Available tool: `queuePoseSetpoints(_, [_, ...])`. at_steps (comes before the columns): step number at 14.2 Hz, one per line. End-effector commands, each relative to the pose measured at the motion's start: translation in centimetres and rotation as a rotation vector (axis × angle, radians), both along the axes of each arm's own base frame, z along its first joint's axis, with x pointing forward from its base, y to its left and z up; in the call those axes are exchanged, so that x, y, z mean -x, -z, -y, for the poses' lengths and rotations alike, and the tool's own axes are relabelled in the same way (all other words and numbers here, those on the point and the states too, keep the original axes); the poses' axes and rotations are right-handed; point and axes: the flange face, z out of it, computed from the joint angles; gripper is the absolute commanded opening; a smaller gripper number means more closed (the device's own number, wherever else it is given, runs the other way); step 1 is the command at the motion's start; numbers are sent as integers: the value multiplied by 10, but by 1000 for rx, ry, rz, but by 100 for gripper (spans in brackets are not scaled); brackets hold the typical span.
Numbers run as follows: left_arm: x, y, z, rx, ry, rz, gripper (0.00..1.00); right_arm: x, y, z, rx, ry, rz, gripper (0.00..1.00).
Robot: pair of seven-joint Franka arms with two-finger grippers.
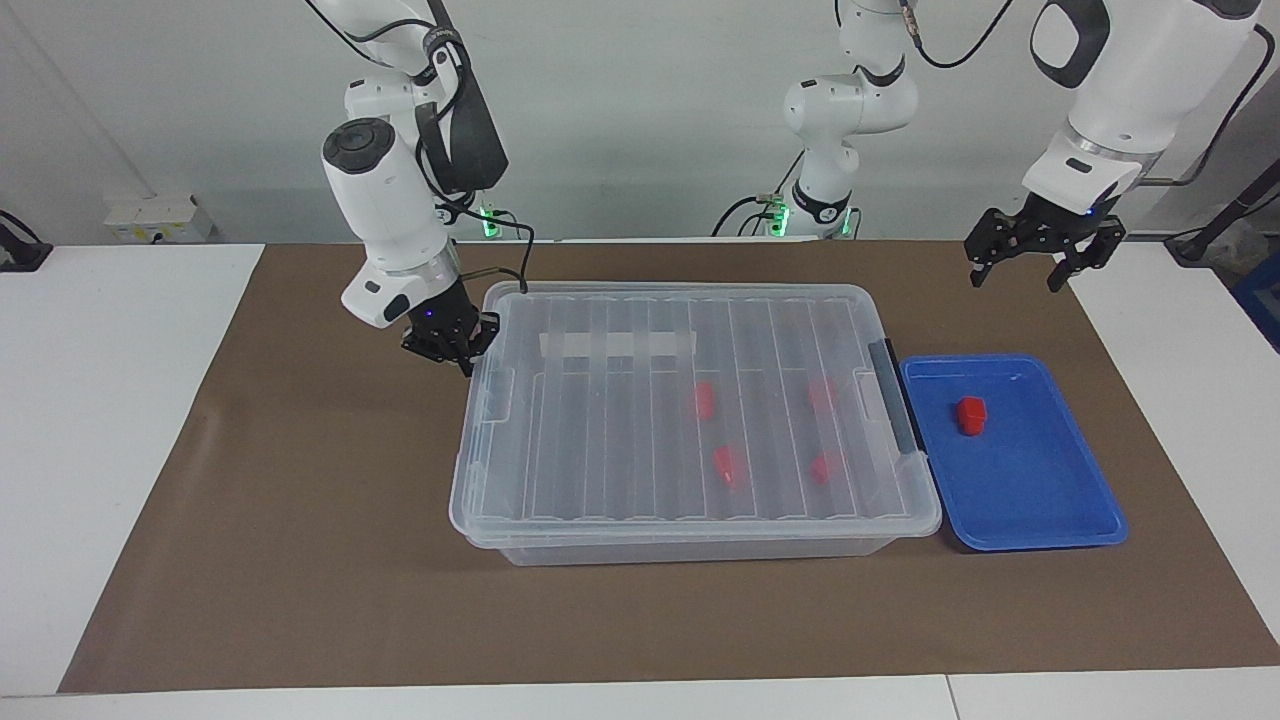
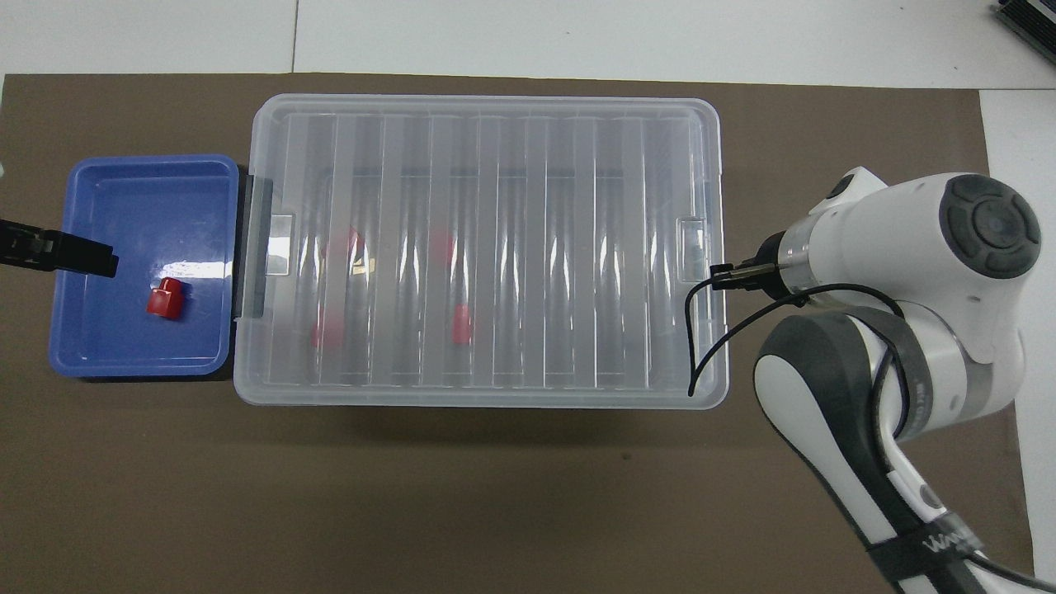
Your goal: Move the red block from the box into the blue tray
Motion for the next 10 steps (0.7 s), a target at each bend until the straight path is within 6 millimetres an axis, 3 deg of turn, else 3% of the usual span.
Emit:
queuePoseSetpoints(1, [10, -10, -5, -17, 6, 1, 100, 9, -23, 37, 5, 72, -15, 0])
queuePoseSetpoints(5, [13, -10, -6, -17, -2, -6, 100, 5, -44, 89, 78, 152, 15, 0])
queuePoseSetpoints(6, [13, -9, -8, -17, -6, -8, 100, 1, -53, 94, 106, 151, 25, 12])
queuePoseSetpoints(7, [13, -9, -9, -17, -8, -8, 100, -1, -61, 98, 116, 163, 21, 38])
queuePoseSetpoints(8, [13, -9, -10, -16, -9, -8, 100, -3, -71, 101, 115, 196, 19, 49])
queuePoseSetpoints(10, [13, -10, -11, -16, -11, -6, 100, -7, -92, 101, 118, 230, -15, 49])
